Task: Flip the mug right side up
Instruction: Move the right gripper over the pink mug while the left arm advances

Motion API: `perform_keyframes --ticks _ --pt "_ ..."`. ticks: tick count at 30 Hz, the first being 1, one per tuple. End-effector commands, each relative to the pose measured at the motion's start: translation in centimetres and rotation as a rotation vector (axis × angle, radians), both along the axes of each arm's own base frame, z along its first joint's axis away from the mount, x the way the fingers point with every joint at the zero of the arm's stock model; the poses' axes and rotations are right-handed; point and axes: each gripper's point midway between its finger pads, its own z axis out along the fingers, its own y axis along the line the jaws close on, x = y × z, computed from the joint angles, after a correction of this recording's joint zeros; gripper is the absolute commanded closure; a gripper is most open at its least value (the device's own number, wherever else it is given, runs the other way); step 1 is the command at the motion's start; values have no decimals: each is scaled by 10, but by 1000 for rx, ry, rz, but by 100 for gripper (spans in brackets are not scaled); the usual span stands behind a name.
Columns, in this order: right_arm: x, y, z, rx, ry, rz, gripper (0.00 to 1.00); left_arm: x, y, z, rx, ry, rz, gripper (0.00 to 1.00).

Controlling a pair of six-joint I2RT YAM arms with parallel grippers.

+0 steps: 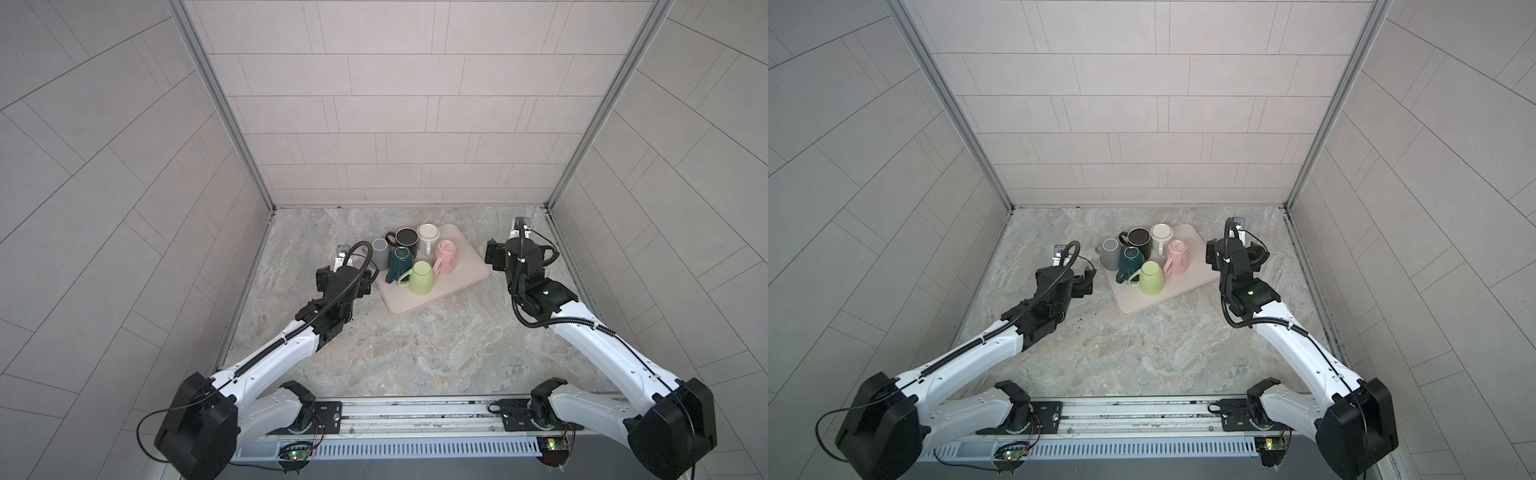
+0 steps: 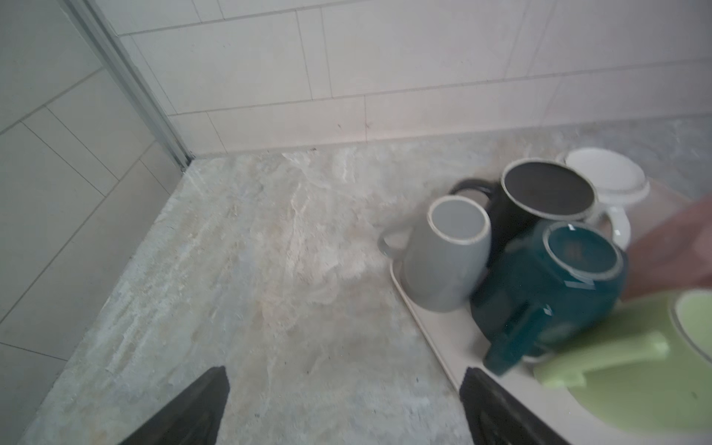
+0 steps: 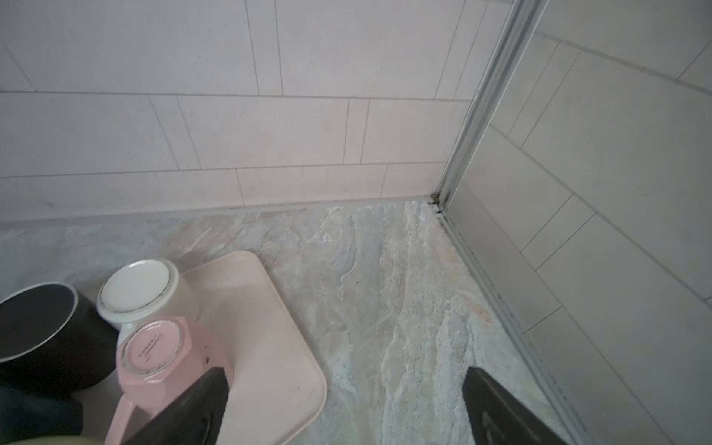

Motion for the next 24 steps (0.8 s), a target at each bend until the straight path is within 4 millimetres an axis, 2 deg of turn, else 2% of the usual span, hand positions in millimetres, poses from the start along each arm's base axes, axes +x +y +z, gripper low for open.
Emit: perform_keyframes --ticks 1,4,12,15,21,24 --pt "-13 22 -36 110 174 41 6 -25 6 -20 39 30 16 0" --pt "-7 42 -39 141 216 77 8 -33 1 -33 23 25 -28 0" --pt "14 105 -53 252 244 126 15 -36 -3 -26 -49 -20 -56 0" --pt "23 119 -59 231 247 114 15 -37 -5 -27 -73 -18 -55 0" --pt "35 143 -90 201 379 117 17 -36 -12 -31 -90 -4 -84 0" --pt "39 148 -101 171 421 106 20 -36 -17 -31 -112 -11 -110 0"
